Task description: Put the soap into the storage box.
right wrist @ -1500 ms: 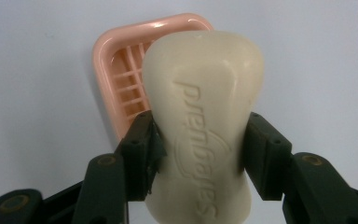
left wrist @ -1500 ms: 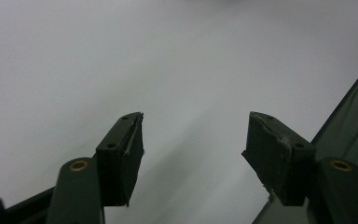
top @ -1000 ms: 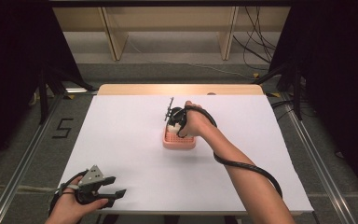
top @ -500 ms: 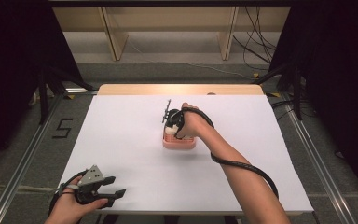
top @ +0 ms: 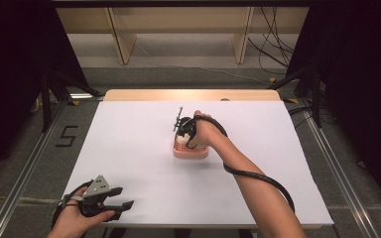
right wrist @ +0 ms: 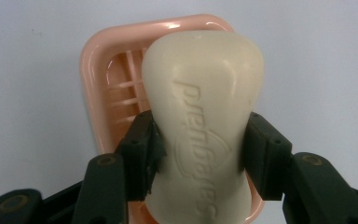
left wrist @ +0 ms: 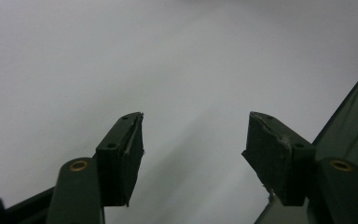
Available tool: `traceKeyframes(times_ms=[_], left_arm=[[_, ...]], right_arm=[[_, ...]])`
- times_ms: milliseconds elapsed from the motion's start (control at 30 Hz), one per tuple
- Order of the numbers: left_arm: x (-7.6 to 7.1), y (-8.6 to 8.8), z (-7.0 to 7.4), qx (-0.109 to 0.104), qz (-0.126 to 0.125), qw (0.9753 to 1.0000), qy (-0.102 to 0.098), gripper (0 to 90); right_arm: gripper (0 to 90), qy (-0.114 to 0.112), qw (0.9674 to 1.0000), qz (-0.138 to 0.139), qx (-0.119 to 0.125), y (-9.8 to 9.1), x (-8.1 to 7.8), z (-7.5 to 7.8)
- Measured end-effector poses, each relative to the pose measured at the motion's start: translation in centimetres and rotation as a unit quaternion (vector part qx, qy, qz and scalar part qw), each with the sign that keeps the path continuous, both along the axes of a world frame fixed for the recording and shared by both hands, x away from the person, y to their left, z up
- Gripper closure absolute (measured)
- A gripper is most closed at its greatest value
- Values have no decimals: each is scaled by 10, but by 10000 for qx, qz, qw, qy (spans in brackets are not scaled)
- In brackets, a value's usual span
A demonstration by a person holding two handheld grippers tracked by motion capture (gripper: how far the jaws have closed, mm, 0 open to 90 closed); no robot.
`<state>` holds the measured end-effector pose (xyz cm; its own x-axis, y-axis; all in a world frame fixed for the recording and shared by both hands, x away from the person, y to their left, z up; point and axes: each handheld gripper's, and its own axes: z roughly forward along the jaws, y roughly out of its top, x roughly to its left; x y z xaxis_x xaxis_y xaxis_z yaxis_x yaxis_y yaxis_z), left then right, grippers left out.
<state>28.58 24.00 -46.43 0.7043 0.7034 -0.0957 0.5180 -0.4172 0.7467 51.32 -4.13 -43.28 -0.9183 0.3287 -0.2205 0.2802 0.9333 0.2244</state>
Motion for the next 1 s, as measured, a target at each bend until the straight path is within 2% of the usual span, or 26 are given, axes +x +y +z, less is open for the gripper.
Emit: traceKeyframes(times_ms=[33, 100, 133, 233, 267, 300, 367, 400, 500, 533, 567, 600, 633, 667, 767, 800, 867, 900, 933, 967, 1000], left_arm=[[0, 0, 0, 13, 3, 10000, 14, 362], [0, 1, 0, 60, -20, 10000, 12, 362], [0, 1, 0, 60, -20, 10000, 12, 363], [0, 1, 0, 81, -44, 10000, 5, 362], [0, 0, 0, 16, -10, 10000, 14, 362], [0, 0, 0, 18, -11, 10000, 14, 362], [0, 0, 0, 36, -27, 10000, -6, 362], [1, 0, 0, 55, -70, 10000, -40, 362], [0, 0, 0, 11, -5, 10000, 19, 362], [1, 1, 0, 68, -32, 10000, -2, 362], [0, 0, 0, 21, 29, 10000, 88, 362], [0, 0, -1, 6, 37, 9999, 108, 362], [0, 0, -1, 6, 37, 9999, 108, 362], [0, 0, -1, 43, 31, 10000, 54, 362], [0, 0, -2, 20, 107, 9999, 55, 362], [0, 0, -2, 20, 107, 9999, 55, 363], [1, 0, -2, -26, 47, 10000, -3, 363], [3, 2, -1, 166, -32, 9998, -78, 363], [3, 2, -1, 166, -32, 9998, -78, 363], [1, 1, -1, 81, 42, 9999, 57, 363], [1, 1, -1, 81, 42, 9999, 57, 363]], right_arm=[[505, -23, 10000, 3, 0, 0, 0, 0], [500, 74, 10000, -45, 37, 0, 1, -1], [487, -15, 10000, 57, 34, 0, 2, -1], [438, 131, 9995, -196, 230, -1, 1, 2], [414, 83, 9993, -237, 289, -1, 1, 3], [390, 42, 9995, -69, 312, -3, 4, 4], [361, 52, 9995, -56, 322, -4, 4, 7], [355, 88, 9987, -257, 432, -4, 1, 8], [341, 91, 9984, -234, 506, -7, -2, 9], [336, 72, 9977, -280, 607, -11, -5, 11], [335, 97, 9969, -407, 661, -12, -8, 13], [335, 0, 9967, -310, 752, -15, -9, 14], [335, 0, 9967, -310, 752, -15, -9, 14], [335, -63, 9948, -460, 908, -20, -15, 17], [350, -137, 9920, -596, 1108, -30, -24, 20], [350, -137, 9920, -596, 1108, -30, -24, 20], [377, -211, 9894, -692, 1255, -40, -37, 20], [386, -196, 9879, -790, 1322, -43, -43, 20], [386, -196, 9879, -790, 1322, -43, -43, 20], [413, -285, 9862, -841, 1396, -50, -53, 19], [413, -285, 9862, -841, 1396, -50, -53, 19]])
